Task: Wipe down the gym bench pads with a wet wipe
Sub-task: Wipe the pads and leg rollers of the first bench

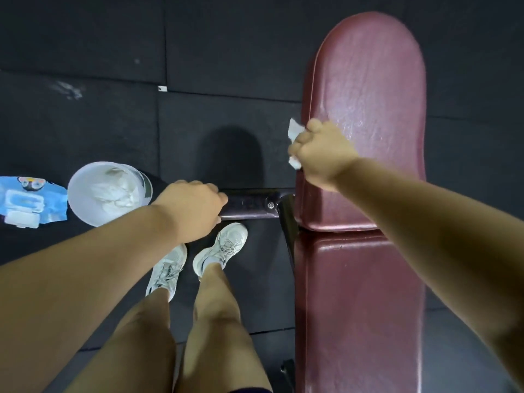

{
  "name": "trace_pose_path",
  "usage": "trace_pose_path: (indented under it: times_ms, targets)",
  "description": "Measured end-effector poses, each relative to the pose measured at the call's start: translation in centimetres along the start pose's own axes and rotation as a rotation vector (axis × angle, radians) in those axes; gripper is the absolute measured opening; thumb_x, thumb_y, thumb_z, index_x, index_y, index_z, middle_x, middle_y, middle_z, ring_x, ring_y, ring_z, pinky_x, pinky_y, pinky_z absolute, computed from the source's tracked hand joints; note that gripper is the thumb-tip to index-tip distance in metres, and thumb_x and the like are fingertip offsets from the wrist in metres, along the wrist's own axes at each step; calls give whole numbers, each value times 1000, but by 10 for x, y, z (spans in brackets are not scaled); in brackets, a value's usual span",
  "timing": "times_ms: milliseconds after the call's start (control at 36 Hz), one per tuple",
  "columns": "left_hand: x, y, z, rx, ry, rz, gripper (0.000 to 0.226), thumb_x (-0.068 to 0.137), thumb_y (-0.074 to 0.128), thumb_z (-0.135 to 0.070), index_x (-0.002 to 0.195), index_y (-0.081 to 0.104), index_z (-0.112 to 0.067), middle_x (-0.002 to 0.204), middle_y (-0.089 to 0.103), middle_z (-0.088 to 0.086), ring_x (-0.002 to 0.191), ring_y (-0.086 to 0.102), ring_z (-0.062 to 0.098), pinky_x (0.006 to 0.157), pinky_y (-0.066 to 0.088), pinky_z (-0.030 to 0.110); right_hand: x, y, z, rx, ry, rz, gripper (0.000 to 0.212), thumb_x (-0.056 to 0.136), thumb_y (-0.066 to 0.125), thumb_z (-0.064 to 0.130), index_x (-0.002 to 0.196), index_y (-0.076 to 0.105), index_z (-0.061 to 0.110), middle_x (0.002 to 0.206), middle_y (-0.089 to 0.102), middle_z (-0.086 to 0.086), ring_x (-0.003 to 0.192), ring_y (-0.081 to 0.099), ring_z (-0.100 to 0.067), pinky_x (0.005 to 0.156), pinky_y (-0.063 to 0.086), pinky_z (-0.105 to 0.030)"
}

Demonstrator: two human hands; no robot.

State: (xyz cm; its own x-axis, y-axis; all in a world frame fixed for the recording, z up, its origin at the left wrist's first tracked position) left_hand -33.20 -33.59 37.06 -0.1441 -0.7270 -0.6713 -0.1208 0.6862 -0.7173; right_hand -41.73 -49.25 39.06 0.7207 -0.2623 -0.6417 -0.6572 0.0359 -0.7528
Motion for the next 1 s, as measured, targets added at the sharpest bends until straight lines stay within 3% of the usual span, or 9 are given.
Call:
trace_pose_path:
  times_ms: [111, 250, 333, 500, 611, 694, 778, 889, 1000]
  targets:
    - [10, -13, 7, -34, -41, 17, 33, 97, 40, -38, 125, 45, -21, 113, 52, -1, 104, 55, 22, 86, 46, 35, -35, 23, 49, 3, -296, 98, 31, 90, 43, 16, 119, 55, 18, 113, 60, -3, 108, 42, -24, 84, 32, -33]
    - [19, -25, 13, -40, -51, 42, 30, 97, 39, -36, 122, 45, -21, 113, 51, -1, 104, 54, 22, 84, 44, 34, -25, 30, 49, -1, -398, 103, 26, 93, 42, 19, 112, 60, 20, 104, 65, 2, 105, 42, -21, 82, 27, -32]
    - [27, -32, 20, -45, -60, 48, 29, 98, 38, -35, 122, 45, -20, 112, 50, -1, 103, 54, 22, 84, 44, 35, 19, 9, 14, -136, -246, -80, 27, 89, 43, 17, 96, 69, 19, 89, 70, 0, 95, 51, -23, 75, 35, -32]
    - [43, -46, 49, -65, -97, 30, 27, 98, 39, -35, 120, 47, -22, 114, 51, -2, 104, 54, 21, 77, 38, 30, 74, -30, -64, -86, 182, -70, 21, 88, 49, 13, 106, 61, 13, 113, 63, -8, 109, 41, -31, 84, 31, -38]
    - [64, -60, 73, -46, -90, 21, 28, 98, 38, -36, 121, 46, -21, 116, 50, -2, 102, 55, 21, 72, 35, 29, 68, -35, -43, -169, 3, -42, 15, 67, 74, 25, 77, 71, 13, 89, 70, -9, 84, 55, -27, 64, 34, -30]
    - [85, -70, 88, -53, -60, 12, 26, 98, 39, -36, 117, 48, -22, 111, 51, -2, 99, 55, 21, 75, 38, 30, 61, -10, -33, -112, -162, 107, 23, 91, 44, 17, 105, 63, 16, 106, 63, -3, 107, 42, -26, 83, 32, -37]
    - [105, -84, 102, -33, -14, 18, 27, 97, 40, -35, 120, 47, -21, 111, 51, -2, 102, 54, 21, 79, 40, 31, 74, -23, -53, -84, -124, 83, 26, 91, 42, 15, 109, 61, 17, 110, 63, -1, 114, 38, -26, 90, 28, -41]
    - [125, -107, 116, -20, 39, 8, 27, 98, 40, -36, 119, 47, -21, 111, 51, -2, 103, 53, 22, 81, 40, 32, 119, -54, -116, 16, 107, 15, 27, 88, 45, 17, 108, 62, 21, 110, 61, 1, 113, 38, -26, 91, 27, -41]
    - [144, -126, 130, 15, 66, 2, 25, 98, 40, -36, 117, 47, -21, 106, 50, -3, 99, 54, 21, 77, 37, 31, 124, -57, -208, 303, 603, -44, 23, 88, 46, 15, 105, 62, 15, 98, 61, -7, 112, 37, -31, 94, 29, -43]
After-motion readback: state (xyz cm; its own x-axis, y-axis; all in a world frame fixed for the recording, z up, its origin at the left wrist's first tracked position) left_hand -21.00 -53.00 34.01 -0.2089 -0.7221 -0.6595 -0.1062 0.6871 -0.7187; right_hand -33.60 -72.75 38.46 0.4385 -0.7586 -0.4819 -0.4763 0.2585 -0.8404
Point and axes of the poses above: each hand's wrist, its own x-axis towards the middle knuckle, its own y-axis out of the palm, z = x × y, the point moved 7 cm from there along x, towards the middle knuckle
